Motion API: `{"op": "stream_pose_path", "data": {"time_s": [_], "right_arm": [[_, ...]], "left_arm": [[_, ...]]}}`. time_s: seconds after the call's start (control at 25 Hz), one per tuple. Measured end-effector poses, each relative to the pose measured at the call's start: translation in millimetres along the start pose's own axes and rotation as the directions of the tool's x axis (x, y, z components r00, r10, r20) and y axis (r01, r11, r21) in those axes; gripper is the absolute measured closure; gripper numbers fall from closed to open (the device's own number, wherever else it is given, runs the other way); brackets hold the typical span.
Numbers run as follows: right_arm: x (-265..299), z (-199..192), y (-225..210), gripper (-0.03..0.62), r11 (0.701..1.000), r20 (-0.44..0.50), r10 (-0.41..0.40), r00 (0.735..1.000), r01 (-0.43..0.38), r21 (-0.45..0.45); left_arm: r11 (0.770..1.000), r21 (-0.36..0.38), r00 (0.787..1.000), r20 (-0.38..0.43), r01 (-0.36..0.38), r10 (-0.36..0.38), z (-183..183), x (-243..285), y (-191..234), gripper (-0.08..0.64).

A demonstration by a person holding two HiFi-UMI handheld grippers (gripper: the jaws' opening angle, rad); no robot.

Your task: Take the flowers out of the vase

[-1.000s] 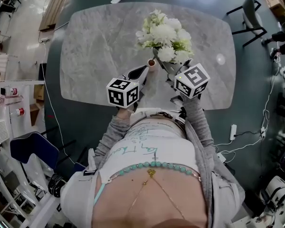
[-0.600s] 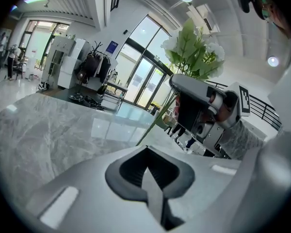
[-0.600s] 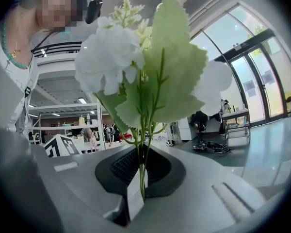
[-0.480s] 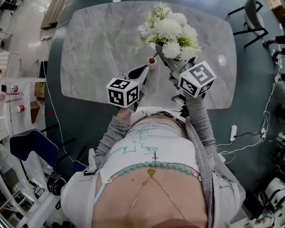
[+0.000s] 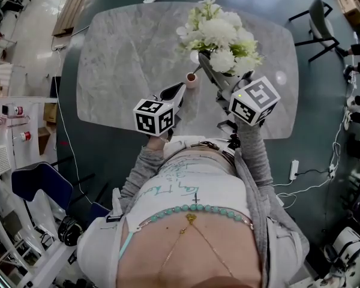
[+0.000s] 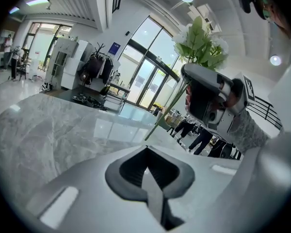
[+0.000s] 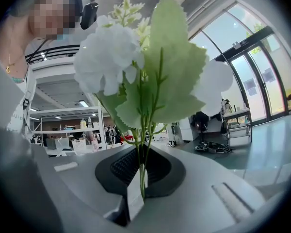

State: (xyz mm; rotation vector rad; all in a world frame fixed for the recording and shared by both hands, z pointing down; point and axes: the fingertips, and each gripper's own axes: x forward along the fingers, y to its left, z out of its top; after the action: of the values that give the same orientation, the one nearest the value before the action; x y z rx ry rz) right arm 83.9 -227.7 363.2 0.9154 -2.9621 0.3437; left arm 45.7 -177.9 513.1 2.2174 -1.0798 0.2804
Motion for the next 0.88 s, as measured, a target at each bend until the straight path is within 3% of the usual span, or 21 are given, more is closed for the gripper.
{"op": "stream_pose_path", "data": {"time_s": [0.88], "right_arm": [[-3,16,6,0.557,1.000,-0.011,0.003,1.000,-0.003,-0.002]], "left_arm": [[1.000,-0.005,1.000,-0.006,0.004,-0.004,1,1,3,0.560]]}}
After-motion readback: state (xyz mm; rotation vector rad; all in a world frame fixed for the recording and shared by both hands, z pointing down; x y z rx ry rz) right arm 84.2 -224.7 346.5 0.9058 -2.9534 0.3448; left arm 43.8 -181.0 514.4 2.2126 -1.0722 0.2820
